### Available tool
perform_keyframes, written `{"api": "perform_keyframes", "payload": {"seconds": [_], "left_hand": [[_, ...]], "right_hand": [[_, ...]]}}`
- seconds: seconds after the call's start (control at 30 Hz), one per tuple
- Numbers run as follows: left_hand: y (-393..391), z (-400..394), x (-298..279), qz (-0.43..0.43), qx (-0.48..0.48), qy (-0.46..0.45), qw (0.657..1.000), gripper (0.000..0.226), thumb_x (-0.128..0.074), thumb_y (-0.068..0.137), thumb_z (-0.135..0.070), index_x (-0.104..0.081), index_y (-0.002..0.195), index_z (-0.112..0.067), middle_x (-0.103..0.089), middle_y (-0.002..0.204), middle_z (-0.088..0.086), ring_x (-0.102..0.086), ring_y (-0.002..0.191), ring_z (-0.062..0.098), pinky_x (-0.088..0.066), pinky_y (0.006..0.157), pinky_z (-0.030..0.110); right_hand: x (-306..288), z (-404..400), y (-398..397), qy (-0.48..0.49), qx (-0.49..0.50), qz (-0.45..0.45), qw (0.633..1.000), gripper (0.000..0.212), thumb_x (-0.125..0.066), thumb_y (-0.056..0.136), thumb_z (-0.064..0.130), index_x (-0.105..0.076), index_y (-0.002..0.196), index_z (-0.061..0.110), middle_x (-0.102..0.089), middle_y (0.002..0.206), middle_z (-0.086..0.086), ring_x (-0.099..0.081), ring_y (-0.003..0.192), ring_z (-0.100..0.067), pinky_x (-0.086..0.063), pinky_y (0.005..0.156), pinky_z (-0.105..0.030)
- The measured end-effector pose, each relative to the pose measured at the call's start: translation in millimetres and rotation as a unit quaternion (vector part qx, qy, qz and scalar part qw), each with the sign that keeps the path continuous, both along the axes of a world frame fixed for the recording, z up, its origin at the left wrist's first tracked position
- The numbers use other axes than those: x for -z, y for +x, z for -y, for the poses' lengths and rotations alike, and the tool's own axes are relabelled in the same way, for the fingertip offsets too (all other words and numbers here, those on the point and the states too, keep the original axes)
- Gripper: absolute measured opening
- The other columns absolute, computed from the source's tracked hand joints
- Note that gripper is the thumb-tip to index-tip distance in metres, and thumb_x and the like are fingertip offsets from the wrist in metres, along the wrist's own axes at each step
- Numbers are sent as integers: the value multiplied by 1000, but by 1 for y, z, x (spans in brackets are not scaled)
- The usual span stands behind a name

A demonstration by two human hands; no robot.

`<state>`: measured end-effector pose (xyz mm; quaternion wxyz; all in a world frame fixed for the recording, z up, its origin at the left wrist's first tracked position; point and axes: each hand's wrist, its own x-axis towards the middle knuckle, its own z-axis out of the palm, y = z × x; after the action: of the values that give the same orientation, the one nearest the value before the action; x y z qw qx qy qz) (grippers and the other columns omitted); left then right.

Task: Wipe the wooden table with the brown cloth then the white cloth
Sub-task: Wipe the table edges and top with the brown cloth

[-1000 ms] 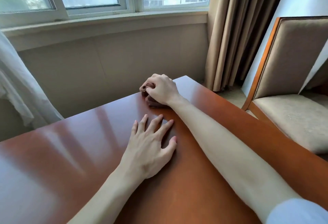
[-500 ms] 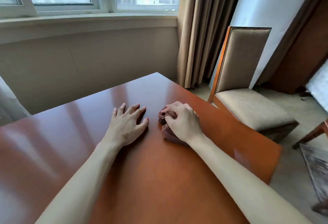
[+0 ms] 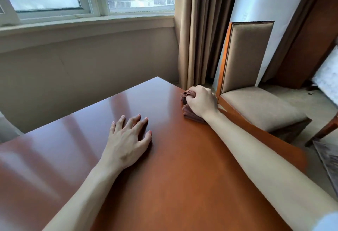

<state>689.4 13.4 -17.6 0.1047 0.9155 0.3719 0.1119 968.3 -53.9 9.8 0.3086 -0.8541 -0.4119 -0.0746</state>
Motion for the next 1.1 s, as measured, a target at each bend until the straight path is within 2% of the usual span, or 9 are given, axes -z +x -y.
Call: {"api": "perform_keyframes", "payload": {"seconds": [0.17,0.3,0.4,0.47,0.57,0.7,0.9,1.03,1.1], "left_hand": [[2,-1,0,9,0,8,1000,74,-14,85,-68,-31,153,-44,-25,161,-18,-11,152,26,-5,124,47],[1,0,-2,5,1,-6,1000,69,-20,88,-65,-31,153,-43,-25,162,-17,-10,152,27,-2,124,47],[1,0,-6,3,2,-13,1000,69,-24,87,-64,-35,152,-42,-27,162,-14,-12,152,28,-4,124,48],[0,-2,-8,17,0,-39,999,68,-31,85,-61,-45,148,-40,-34,159,-11,-17,151,28,-7,124,49],[-10,-3,-17,65,14,-83,994,65,-40,80,-55,-60,137,-32,-47,152,-1,-34,144,26,-22,120,49],[-32,-3,-30,82,38,-123,988,46,-55,90,-42,-62,133,-27,-49,146,6,-43,137,25,-34,116,41],[-92,-6,-39,12,-20,-44,999,50,-48,93,-38,-57,139,-24,-46,149,10,-42,135,32,-32,113,40],[-134,-22,-25,-2,-102,8,995,50,-45,98,-45,-50,145,-31,-41,154,13,-36,141,34,-27,117,48],[-154,-30,-14,-15,-130,16,991,53,-37,97,-53,-46,146,-36,-39,155,13,-30,144,34,-24,118,52]], "right_hand": [[-7,-52,41,-19,50,-15,998,26,-55,85,23,-77,98,22,-73,102,-12,-63,98,-42,-53,80,-39],[1,-41,26,-24,31,23,999,25,-53,88,25,-75,100,21,-69,110,-6,-59,104,-39,-51,83,-40],[3,-13,-14,-13,-10,16,1000,23,-53,87,27,-74,97,21,-70,111,1,-59,103,-35,-54,84,-42],[3,12,-50,-19,-45,13,999,26,-52,87,30,-75,99,24,-70,114,6,-59,104,-30,-55,86,-43],[3,58,-111,-11,-87,4,996,26,-55,87,30,-75,103,28,-70,118,10,-59,109,-26,-55,89,-42],[3,106,-194,-1,-141,16,990,26,-58,86,30,-76,105,32,-69,120,17,-57,114,-20,-53,91,-33],[2,108,-285,0,-278,53,959,26,-60,83,29,-77,102,31,-70,114,15,-59,107,-21,-52,82,-33],[2,77,-294,-20,-310,22,950,25,-58,86,33,-74,105,36,-67,114,18,-56,103,-18,-52,82,-34],[4,52,-286,-27,-306,22,951,24,-55,87,37,-73,104,35,-66,113,18,-57,101,-17,-55,83,-40]]}}
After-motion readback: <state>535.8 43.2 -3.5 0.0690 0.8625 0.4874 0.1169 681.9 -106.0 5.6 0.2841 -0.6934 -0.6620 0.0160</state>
